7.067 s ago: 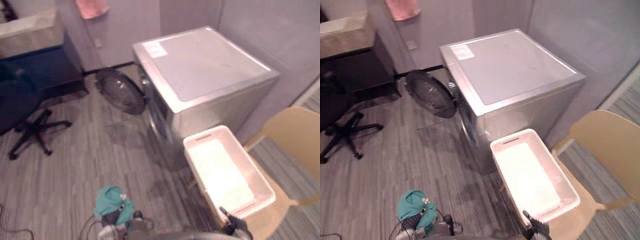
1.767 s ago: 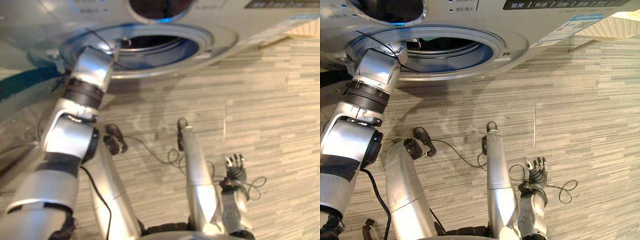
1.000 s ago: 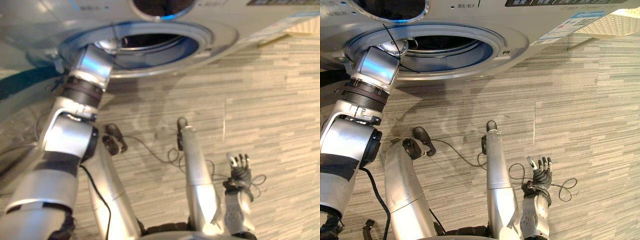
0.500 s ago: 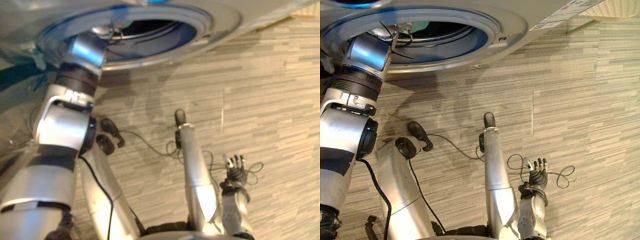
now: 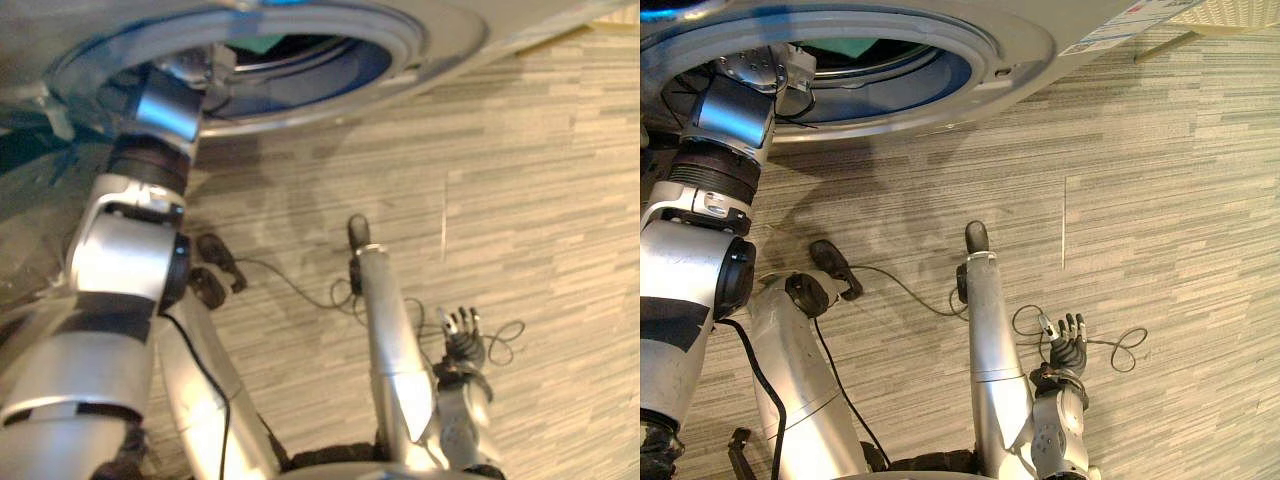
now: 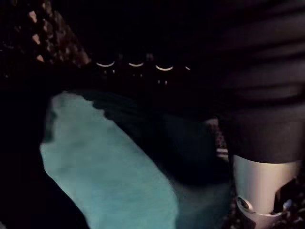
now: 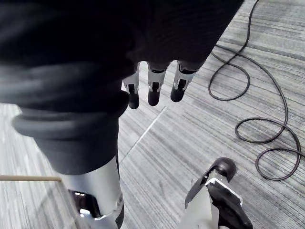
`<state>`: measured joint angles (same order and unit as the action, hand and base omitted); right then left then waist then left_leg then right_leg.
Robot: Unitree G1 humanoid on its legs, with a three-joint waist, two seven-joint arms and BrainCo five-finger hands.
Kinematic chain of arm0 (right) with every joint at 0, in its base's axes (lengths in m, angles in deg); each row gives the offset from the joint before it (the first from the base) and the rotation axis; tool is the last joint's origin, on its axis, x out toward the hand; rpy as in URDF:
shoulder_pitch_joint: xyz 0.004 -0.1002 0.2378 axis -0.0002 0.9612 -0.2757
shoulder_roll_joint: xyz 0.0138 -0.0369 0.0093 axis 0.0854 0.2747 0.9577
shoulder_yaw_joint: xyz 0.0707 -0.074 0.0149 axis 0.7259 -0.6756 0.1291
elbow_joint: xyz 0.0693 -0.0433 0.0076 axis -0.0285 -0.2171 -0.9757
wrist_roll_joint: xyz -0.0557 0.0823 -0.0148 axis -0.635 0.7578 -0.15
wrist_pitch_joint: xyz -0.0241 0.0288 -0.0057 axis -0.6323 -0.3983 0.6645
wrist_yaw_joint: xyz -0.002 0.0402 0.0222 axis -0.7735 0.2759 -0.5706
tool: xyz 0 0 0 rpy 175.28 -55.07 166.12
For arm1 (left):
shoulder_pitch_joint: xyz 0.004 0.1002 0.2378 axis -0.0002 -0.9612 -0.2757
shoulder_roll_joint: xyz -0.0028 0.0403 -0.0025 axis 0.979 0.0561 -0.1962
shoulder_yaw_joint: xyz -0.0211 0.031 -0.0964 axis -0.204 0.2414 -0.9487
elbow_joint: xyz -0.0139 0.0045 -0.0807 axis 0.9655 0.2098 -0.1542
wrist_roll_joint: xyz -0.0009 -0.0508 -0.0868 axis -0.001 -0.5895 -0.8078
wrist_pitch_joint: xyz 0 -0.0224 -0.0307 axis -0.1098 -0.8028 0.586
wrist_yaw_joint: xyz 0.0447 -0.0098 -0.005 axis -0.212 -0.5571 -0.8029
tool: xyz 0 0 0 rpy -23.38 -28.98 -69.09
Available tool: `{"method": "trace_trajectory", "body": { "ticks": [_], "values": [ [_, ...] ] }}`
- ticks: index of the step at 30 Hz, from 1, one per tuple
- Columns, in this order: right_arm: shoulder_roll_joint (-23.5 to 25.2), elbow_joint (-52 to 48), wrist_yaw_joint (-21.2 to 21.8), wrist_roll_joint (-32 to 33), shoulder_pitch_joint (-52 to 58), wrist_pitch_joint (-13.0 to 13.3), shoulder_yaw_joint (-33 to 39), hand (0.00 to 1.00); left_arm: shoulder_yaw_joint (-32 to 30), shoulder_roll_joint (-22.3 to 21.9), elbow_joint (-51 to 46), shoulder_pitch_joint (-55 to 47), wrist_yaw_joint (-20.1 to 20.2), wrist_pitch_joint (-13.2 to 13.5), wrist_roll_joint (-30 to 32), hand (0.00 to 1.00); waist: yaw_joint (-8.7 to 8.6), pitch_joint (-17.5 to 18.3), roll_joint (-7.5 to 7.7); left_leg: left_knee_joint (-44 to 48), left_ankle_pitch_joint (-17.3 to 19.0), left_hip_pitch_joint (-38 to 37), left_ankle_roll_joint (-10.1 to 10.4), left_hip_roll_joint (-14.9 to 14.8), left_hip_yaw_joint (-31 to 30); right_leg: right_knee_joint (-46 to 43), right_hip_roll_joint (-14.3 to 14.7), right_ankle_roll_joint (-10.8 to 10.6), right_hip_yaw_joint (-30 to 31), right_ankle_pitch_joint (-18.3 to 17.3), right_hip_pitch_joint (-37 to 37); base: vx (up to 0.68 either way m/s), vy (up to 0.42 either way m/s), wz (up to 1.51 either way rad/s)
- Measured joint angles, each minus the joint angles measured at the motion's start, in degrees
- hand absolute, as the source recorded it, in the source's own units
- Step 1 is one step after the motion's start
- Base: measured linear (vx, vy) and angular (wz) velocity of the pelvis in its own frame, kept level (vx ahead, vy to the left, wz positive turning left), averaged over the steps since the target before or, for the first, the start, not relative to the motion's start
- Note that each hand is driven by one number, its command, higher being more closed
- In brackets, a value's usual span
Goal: Pick up the laundry basket with both hands and put the clothes into the washing machine.
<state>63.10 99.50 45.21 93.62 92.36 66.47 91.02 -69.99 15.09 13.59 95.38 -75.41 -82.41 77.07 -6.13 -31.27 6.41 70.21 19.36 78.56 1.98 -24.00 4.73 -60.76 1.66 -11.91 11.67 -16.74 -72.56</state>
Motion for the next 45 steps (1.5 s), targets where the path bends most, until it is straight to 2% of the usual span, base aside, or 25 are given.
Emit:
{"method": "trace_trajectory", "body": {
  "ticks": [3,5,11,15,17,20,23,25,26,29,31,34,35,36,39,42,45],
  "values": [
    [-0.25,-0.01,0.06,-0.01,0.00,0.07,0.00,0.00,0.20,0.16,-2.00,5.95,-3.10,-0.11,-1.41,0.00,0.15,0.00,0.00,0.25,-0.27,0.93,-0.33,0.11,-0.25,-0.34,-0.09,0.01,-0.18,0.00,-0.76,0.00,0.000,0.00],
    [-0.31,-0.01,0.05,-0.04,0.02,0.21,0.03,0.00,0.51,-0.02,-5.00,7.51,-7.38,2.04,-3.12,0.00,0.03,-0.04,-0.06,1.32,-0.25,1.76,-0.34,0.10,-0.86,-1.57,-0.13,0.05,-0.73,-0.10,-1.40,0.00,0.000,0.00],
    [-0.60,0.34,-0.15,-0.21,0.00,0.29,0.26,0.00,0.86,-1.39,-4.97,7.51,-12.54,0.47,-3.16,0.00,0.17,-0.06,-0.09,2.23,-0.25,1.54,-0.33,0.34,-1.31,-3.16,-0.80,0.65,-1.48,-0.47,-1.42,-0.02,-0.001,0.04],
    [-0.59,0.71,-0.26,-0.80,-0.10,0.25,0.56,0.00,-0.42,-5.78,-8.44,3.61,-14.53,-0.74,-0.90,0.00,0.36,-0.06,-0.09,1.84,-0.28,-0.75,-0.33,1.21,-1.56,-3.33,-1.76,0.80,-2.09,-0.71,0.97,-0.02,-0.012,0.16],
    [-0.38,2.96,-0.29,-1.18,-0.70,0.16,1.17,0.00,-2.68,-11.87,-12.75,-3.47,-14.73,-1.27,1.28,0.00,0.57,0.05,-0.32,0.27,-0.35,-4.41,-0.21,2.40,-1.60,-2.26,-3.00,1.01,-2.81,-1.29,4.99,0.00,-0.031,0.36],
    [-0.28,4.91,-0.34,-1.25,-1.42,-0.03,1.25,0.00,-5.58,-17.07,-12.77,-9.71,-14.30,-2.89,1.29,0.00,0.30,0.10,-0.43,-2.27,-0.69,-8.54,0.20,3.49,-1.50,-0.14,-4.11,1.32,-3.64,-1.47,9.34,0.02,-0.036,0.30],
    [-0.22,9.00,-0.61,-1.27,-3.40,-1.04,3.05,0.00,-8.58,-24.09,-13.02,-20.66,-14.41,-2.75,1.27,0.00,0.82,0.23,-0.69,-6.98,-1.96,-15.32,0.66,5.18,-0.60,2.59,-5.86,1.91,-4.44,-1.96,15.43,0.09,-0.086,0.35],
    [-0.37,10.72,-0.69,-1.29,-4.67,-1.47,3.66,0.00,-8.88,-26.72,-11.04,-25.12,-14.39,-2.72,1.28,0.00,1.15,0.50,-1.25,-9.02,-2.71,-18.15,0.98,5.32,-0.59,4.34,-6.08,2.05,-5.32,-1.96,18.52,0.11,-0.098,0.27],
    [-0.40,12.21,-0.76,-1.29,-5.60,-1.53,4.25,0.00,-8.82,-29.39,-9.16,-29.04,-13.73,-2.61,1.22,0.00,1.48,0.60,-1.43,-11.33,-3.29,-21.24,1.45,6.15,-0.52,5.80,-6.60,2.43,-5.91,-2.05,21.45,0.10,-0.083,0.30],
    [-0.46,15.31,-1.77,-1.35,-7.30,-2.09,5.51,0.00,-7.44,-33.44,-6.79,-36.81,-12.56,-2.17,1.19,0.00,1.87,0.88,-1.92,-15.73,-4.36,-27.08,1.85,7.30,0.19,8.71,-7.91,2.94,-6.83,-2.01,26.83,0.11,-0.083,0.29],
    [-0.90,18.81,-2.22,-2.09,-7.72,-2.87,6.59,0.00,-2.63,-35.69,-4.74,-46.28,-10.16,-1.49,1.28,0.00,2.26,4.11,-3.25,-20.09,-5.39,-31.80,2.33,8.14,1.08,12.50,-8.58,3.30,-7.29,-1.56,31.20,0.12,-0.056,0.16],
    [-0.88,21.86,-2.73,-3.02,-7.70,-4.03,7.83,0.00,0.16,-37.09,-2.65,-54.96,-7.64,-0.56,1.30,0.00,2.53,6.24,-4.66,-25.37,-6.57,-38.58,2.41,9.26,2.24,17.08,-9.89,3.36,-8.23,-0.82,37.82,0.14,-0.030,0.20],
    [-0.94,23.40,-2.73,-3.51,-7.60,-4.45,7.93,0.00,0.89,-36.96,-2.01,-58.47,-6.05,0.24,2.03,0.00,2.87,8.01,-5.09,-27.85,-7.10,-40.86,2.56,9.40,2.83,19.58,-10.04,3.44,-8.51,-0.20,40.03,0.09,-0.017,0.09],
    [-0.93,23.97,-2.69,-3.63,-7.49,-4.71,7.92,0.00,0.94,-36.92,-1.99,-60.06,-5.62,0.57,2.74,0.00,3.23,8.59,-5.17,-29.22,-7.53,-42.28,2.59,9.73,3.01,20.77,-10.20,3.40,-8.56,0.06,41.27,0.14,-0.024,0.11],
    [-0.97,27.30,-2.07,-5.29,-6.33,-5.46,8.54,0.00,2.25,-34.32,-0.88,-66.41,-2.85,2.96,3.99,0.00,3.92,12.00,-5.54,-37.68,-10.69,-49.13,2.92,12.21,2.91,27.04,-12.22,3.59,-11.32,1.30,48.54,0.12,-0.040,0.44],
    [-0.64,30.03,-1.15,-6.47,-4.79,-6.33,9.83,0.00,1.77,-32.14,-0.61,-71.73,-1.78,4.95,3.96,0.00,3.96,15.77,-5.51,-44.83,-13.73,-54.16,3.13,14.44,1.49,31.89,-14.25,3.62,-15.06,1.77,54.71,0.14,-0.062,0.64],
    [-0.63,32.91,0.06,-9.61,-2.70,-7.31,10.29,0.00,-3.76,-31.04,0.76,-77.08,-0.69,6.12,4.64,0.00,4.16,20.48,-5.25,-53.66,-17.74,-60.76,3.49,17.00,-0.98,38.45,-15.82,3.36,-20.44,2.92,63.23,0.19,-0.064,0.77]
  ]
}}
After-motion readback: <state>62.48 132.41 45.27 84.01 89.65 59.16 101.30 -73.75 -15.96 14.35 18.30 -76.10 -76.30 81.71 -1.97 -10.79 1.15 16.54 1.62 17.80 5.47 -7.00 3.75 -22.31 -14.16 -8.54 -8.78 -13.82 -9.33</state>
